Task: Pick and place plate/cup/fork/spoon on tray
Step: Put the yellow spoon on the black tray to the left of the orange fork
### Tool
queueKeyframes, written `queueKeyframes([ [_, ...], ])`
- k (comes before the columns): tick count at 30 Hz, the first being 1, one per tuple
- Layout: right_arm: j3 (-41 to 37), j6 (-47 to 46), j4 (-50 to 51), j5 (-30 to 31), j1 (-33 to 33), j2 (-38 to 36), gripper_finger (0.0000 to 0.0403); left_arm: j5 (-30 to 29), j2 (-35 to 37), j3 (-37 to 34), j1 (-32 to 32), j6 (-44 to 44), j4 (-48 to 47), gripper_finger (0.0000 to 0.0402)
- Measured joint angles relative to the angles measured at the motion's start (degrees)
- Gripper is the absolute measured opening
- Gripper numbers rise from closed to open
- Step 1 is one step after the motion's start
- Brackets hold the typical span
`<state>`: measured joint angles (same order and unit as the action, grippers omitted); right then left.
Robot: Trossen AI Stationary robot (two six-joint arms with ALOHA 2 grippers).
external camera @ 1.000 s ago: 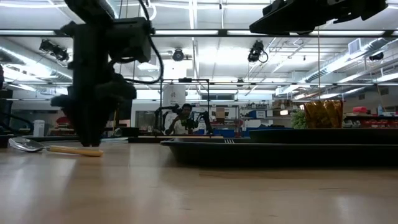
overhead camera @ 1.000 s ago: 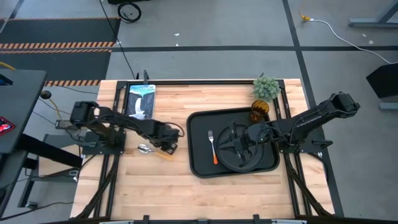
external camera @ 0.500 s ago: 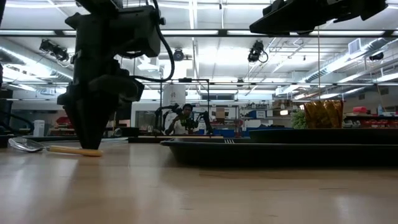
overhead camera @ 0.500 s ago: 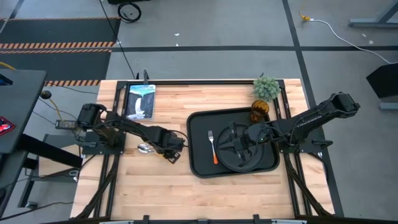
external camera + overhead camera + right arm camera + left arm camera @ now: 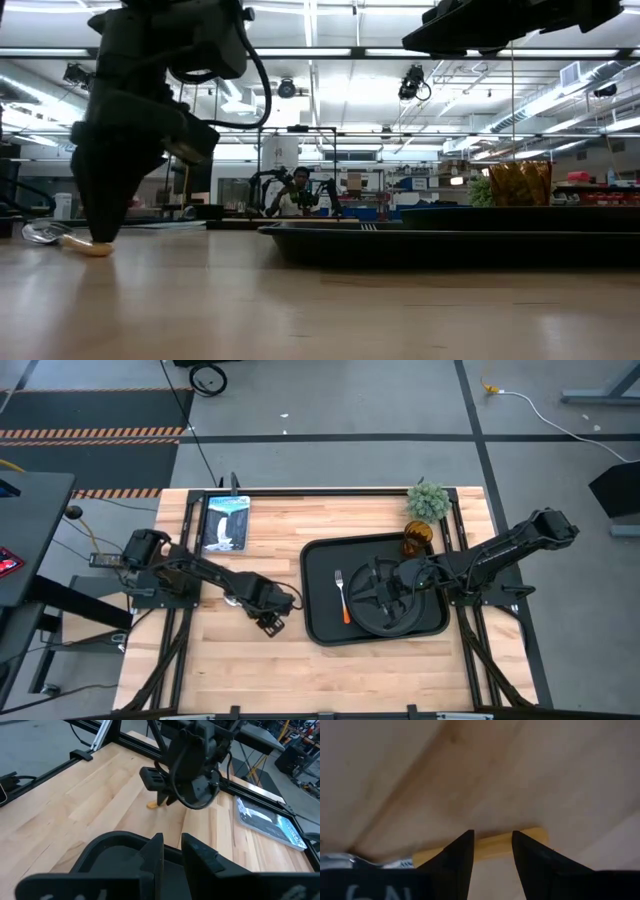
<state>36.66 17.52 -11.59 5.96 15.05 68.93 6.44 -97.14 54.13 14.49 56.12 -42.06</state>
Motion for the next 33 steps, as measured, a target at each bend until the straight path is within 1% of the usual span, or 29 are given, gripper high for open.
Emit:
queueKeyframes([
  [7, 0.01, 0.00, 0.04, -0.02, -0.02, 0.00, 0.0075, 3.66, 0.00, 0.00, 3.20, 4.29, -1.00, 0.0142],
  [12, 0.01, 0.00, 0.06, -0.04, -0.02, 0.00, 0.0075, 5.82, 0.00, 0.00, 5.06, 9.14, -1.54, 0.0142],
  [20, 0.01, 0.00, 0.61, -0.07, -0.02, 0.00, 0.0075, 8.49, 0.00, 0.00, 8.41, 17.28, -8.79, 0.0142],
  [24, 0.01, 0.00, 0.68, -0.09, -0.02, 0.00, 0.0075, 8.16, 0.04, 0.00, 9.93, 20.97, -8.48, 0.0137],
  [28, 0.01, 0.00, 0.69, -0.17, -0.02, 0.00, 0.0075, 4.43, 0.27, -0.13, 10.56, 21.52, -9.88, 0.0124],
  [33, 0.01, 0.00, 1.06, -0.21, -0.02, 0.00, 0.0075, 1.75, 3.75, -0.26, 10.11, 20.94, -15.90, 0.0099],
])
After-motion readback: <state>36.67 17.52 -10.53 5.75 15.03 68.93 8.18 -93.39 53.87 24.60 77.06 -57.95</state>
